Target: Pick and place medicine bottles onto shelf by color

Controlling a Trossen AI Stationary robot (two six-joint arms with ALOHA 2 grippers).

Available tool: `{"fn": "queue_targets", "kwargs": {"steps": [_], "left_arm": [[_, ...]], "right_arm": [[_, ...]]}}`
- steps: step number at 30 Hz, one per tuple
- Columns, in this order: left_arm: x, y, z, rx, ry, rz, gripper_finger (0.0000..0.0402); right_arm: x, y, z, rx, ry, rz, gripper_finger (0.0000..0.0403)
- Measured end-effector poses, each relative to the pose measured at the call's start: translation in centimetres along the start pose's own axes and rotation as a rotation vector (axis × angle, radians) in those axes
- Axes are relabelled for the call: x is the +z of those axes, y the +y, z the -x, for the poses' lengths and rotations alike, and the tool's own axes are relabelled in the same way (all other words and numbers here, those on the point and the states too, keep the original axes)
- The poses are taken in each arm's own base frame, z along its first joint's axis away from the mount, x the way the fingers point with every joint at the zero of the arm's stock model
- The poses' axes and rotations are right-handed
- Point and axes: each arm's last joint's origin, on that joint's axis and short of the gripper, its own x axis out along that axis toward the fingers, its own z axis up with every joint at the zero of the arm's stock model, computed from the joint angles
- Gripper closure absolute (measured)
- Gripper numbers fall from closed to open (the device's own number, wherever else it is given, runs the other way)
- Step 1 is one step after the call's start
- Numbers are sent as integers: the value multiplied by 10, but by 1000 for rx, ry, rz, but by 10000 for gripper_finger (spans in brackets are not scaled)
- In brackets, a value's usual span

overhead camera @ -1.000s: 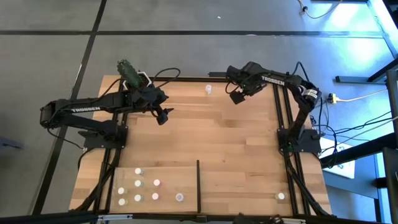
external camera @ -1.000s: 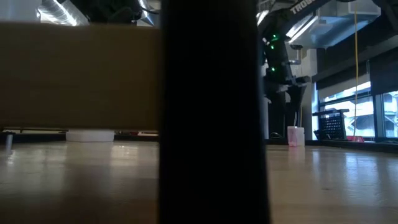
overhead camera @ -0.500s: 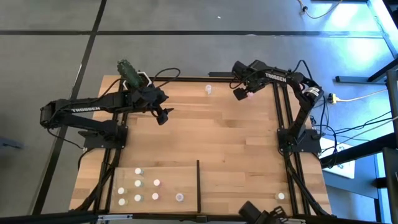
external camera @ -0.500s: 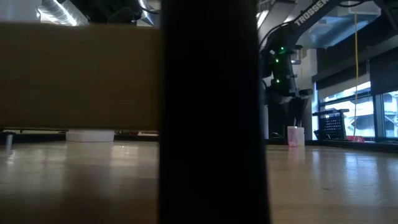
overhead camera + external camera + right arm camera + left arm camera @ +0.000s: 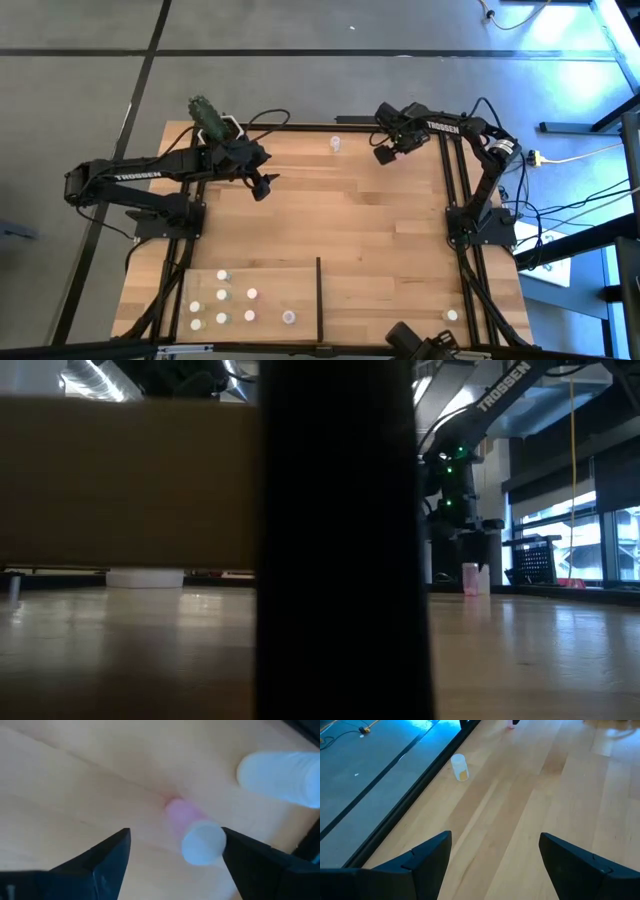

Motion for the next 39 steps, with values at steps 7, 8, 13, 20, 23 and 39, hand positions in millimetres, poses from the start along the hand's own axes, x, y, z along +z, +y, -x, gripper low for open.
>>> {"fn": "queue_targets", "kwargs": {"steps": [7, 8, 13, 20, 23, 39], "left_arm": [[0, 0, 0, 0, 0, 0, 107], [0, 0, 0, 0, 0, 0, 107], [0, 0, 0, 0, 0, 0, 107], [0, 0, 0, 0, 0, 0, 107], [0, 0, 0, 0, 0, 0, 107], [0, 0, 0, 0, 0, 0, 107]], "right_arm": [[2, 1, 0, 7, -21, -5, 131], [2, 1, 0, 6, -20, -5, 136], [1, 0, 0, 4, -14, -3, 160], [2, 0, 0, 3, -15, -4, 211], [2, 0, 0, 1, -16, -4, 240], [1, 2, 1, -30, -30, 101, 283]]}}
